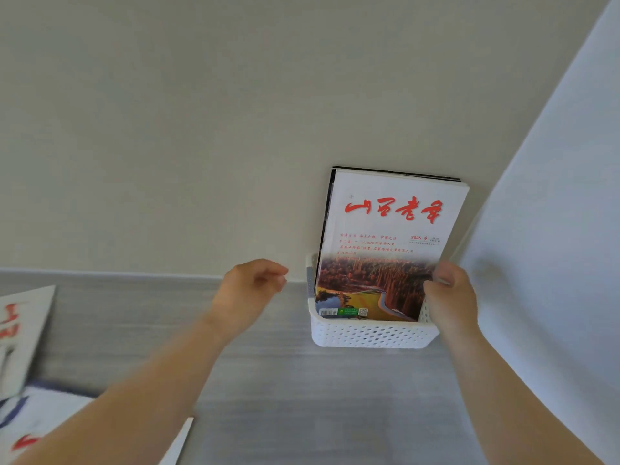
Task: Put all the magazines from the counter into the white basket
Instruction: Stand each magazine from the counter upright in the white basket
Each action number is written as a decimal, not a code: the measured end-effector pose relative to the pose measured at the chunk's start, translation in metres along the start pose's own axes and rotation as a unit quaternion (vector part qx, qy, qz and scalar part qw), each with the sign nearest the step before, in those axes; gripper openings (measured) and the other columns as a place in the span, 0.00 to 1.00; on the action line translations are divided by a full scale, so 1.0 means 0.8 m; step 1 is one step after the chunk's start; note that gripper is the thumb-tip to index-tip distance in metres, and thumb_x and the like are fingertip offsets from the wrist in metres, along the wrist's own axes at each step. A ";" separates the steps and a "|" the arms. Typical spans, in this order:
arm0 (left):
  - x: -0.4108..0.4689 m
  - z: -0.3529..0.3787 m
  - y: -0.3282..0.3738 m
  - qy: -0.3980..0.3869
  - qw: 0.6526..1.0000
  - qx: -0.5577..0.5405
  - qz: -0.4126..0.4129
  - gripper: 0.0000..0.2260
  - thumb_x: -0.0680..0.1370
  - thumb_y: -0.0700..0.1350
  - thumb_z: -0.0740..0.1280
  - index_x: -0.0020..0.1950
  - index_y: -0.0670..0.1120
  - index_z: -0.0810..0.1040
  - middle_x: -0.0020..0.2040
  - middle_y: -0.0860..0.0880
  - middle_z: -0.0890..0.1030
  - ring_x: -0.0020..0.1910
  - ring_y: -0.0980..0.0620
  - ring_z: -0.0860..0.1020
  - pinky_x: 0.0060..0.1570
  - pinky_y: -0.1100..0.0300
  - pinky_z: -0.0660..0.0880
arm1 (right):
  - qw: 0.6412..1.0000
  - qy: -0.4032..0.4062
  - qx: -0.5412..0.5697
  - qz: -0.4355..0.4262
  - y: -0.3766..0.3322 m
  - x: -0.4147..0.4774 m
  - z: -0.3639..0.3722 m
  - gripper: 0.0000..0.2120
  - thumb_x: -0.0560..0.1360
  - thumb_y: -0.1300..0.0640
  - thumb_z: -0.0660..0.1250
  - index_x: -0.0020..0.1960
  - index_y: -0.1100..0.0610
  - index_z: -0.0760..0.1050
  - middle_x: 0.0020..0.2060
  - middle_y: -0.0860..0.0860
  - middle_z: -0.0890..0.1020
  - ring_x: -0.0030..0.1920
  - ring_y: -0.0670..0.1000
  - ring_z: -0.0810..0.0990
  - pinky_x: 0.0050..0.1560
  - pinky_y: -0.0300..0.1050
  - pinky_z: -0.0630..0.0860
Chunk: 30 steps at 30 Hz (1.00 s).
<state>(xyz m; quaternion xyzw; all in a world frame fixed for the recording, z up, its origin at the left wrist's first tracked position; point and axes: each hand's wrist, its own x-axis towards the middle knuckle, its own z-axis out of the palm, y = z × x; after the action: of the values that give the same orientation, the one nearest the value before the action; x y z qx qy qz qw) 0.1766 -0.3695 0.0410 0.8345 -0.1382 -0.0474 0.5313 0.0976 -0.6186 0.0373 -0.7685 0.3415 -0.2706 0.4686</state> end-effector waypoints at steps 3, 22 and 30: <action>-0.073 -0.054 -0.038 0.062 0.998 -0.001 -0.017 0.14 0.73 0.33 0.63 0.35 0.51 0.77 0.30 0.54 0.77 0.30 0.66 0.77 0.31 0.81 0.67 | 0.999 -0.040 -0.006 -0.034 -0.001 -0.060 0.013 0.17 0.73 0.67 0.60 0.62 0.61 0.70 0.61 0.57 0.75 0.57 0.54 0.73 0.52 0.37 0.63; -0.341 -0.255 -0.244 0.038 0.920 0.302 -0.247 0.25 0.75 0.51 0.63 0.70 0.49 0.60 0.73 0.49 0.62 0.71 0.48 0.61 0.69 0.55 0.61 | 0.840 -0.314 -0.330 -0.294 0.038 -0.480 0.193 0.36 0.68 0.35 0.60 0.72 0.47 0.55 0.75 0.56 0.53 0.74 0.59 0.55 0.58 0.34 0.17; -0.315 -0.264 -0.244 0.005 0.941 0.210 -0.265 0.22 0.75 0.48 0.63 0.68 0.46 0.64 0.66 0.46 0.71 0.65 0.45 0.68 0.62 0.52 0.67 | 0.786 -0.386 -0.403 -0.267 0.038 -0.487 0.180 0.36 0.65 0.34 0.60 0.65 0.54 0.70 0.66 0.60 0.72 0.73 0.51 0.42 0.64 0.33 0.26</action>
<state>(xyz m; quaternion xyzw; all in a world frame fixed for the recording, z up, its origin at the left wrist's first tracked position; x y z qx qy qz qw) 0.0185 -0.0369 -0.0610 0.9337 0.0840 -0.1526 0.3130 -0.0463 -0.2478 -0.0877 -0.9882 -0.0082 0.0964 0.1186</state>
